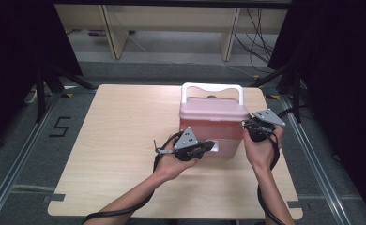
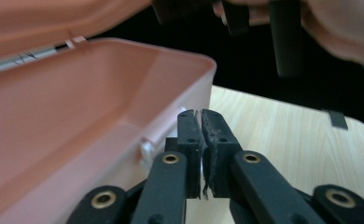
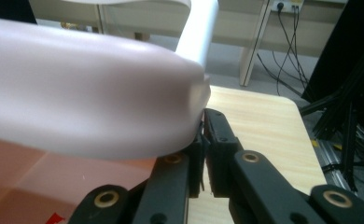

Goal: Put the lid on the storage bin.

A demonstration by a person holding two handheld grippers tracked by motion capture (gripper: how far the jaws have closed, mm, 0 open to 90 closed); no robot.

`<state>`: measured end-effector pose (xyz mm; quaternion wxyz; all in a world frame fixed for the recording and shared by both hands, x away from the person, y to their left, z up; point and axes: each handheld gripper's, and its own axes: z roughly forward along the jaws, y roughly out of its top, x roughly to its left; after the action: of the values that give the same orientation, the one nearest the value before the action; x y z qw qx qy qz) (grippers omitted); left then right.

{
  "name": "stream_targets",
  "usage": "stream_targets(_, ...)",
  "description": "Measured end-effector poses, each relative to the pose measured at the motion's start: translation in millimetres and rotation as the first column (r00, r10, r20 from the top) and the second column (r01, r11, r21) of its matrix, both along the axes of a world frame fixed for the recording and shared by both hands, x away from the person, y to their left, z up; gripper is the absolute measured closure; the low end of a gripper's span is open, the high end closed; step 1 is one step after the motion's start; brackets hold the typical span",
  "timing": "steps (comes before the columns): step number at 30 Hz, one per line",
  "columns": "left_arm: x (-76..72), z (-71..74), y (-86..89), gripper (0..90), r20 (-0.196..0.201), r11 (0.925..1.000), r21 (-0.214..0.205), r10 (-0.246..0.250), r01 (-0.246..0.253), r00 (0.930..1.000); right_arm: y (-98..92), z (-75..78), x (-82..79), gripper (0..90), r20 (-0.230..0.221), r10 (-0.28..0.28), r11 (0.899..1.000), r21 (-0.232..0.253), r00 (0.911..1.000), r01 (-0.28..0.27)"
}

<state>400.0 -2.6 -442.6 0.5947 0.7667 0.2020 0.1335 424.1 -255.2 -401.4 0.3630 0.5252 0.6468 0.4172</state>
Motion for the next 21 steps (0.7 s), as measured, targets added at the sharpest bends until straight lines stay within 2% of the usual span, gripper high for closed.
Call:
stream_targets(2, 0.4, 5.6, 3.1, 89.5, 0.008, 0.9996, -0.013, 0.026, -0.026, 0.9996, -2.4, -2.3, 0.2, 90.0, 0.003, 0.01, 1.0, -0.021, 0.9999, -0.01)
stream_targets(3, 1.0, 8.0, 4.7, 89.7, 0.015, 0.9991, -0.017, 0.039, -0.039, 0.9991, -1.6, -3.2, -1.0, 90.0, -0.007, 0.006, 1.0, 0.007, 1.0, -0.006)
stream_targets(4, 1.5, 9.9, 5.7, 89.8, 0.014, 0.9982, -0.023, 0.055, -0.055, 0.9984, -3.1, -4.5, -0.1, 90.0, 0.005, 0.013, 1.0, -0.014, 0.9999, -0.013)
stream_targets(5, 2.9, 11.3, 6.9, 89.8, 0.016, 0.9976, -0.024, 0.065, -0.065, 0.9977, -1.8, -5.0, -1.8, 90.0, -0.015, 0.006, 1.0, 0.002, 0.9999, -0.006)
stream_targets(6, 4.4, 12.2, 8.2, 89.9, 0.015, 0.9969, -0.022, 0.077, -0.076, 0.997, -3.3, -6.5, -0.6, 90.0, -0.002, 0.024, 1.0, -0.007, 0.9997, -0.024)
stream_targets(8, 7.3, 12.4, 10.2, 89.9, 0.013, 0.9947, -0.021, 0.101, -0.1, 0.9948, -0.7, -7.6, -2.7, 90.0, -0.013, 0.01, 1.0, 0.014, 0.9999, -0.01)
stream_targets(9, 8.4, 12.3, 11.3, 89.9, 0.01, 0.9934, -0.022, 0.113, -0.112, 0.9936, -1.3, -7.8, -3.4, 90.0, -0.022, 0.01, 1.0, 0.004, 0.9997, -0.01)
stream_targets(11, 9.9, 12.6, 13.2, 90.0, 0.014, 0.9916, -0.027, 0.127, -0.127, 0.9918, -2.5, -9.1, -2.3, 90.0, -0.012, 0.019, 1.0, -0.008, 0.9997, -0.019)
stream_targets(14, 11.2, 14.0, 15.4, 90.0, 0.023, 0.9887, -0.04, 0.146, -0.145, 0.9891, -0.9, -9.7, -4.6, 90.0, -0.037, 0.011, 1.0, 0.022, 0.9993, -0.01)
stream_targets(15, 11.5, 14.6, 16.2, 90.0, 0.023, 0.9876, -0.045, 0.151, -0.15, 0.9882, -2.7, -10.5, -3.7, 90.0, -0.021, 0.024, 1.0, -0.001, 0.9995, -0.024)
stream_targets(17, 12.2, 16.3, 17.6, 90.0, 0.028, 0.9853, -0.055, 0.163, -0.162, 0.9862, -2.0, -10.6, -5.9, 90.0, -0.034, 0.016, 1.0, 0.005, 0.9993, -0.016)
stream_targets(18, 12.4, 17.2, 18.5, 90.0, 0.029, 0.9851, -0.056, 0.165, -0.163, 0.9859, -0.2, -10.9, -7.1, 90.0, -0.045, 0.015, 0.999, 0.03, 0.9989, -0.014)
stream_targets(21, 12.7, 17.9, 19.2, 90.0, 0.03, 0.9849, -0.055, 0.166, -0.164, 0.9857, -3.8, -11.1, -8.0, 90.0, -0.039, 0.027, 1.0, -0.013, 0.9988, -0.028)
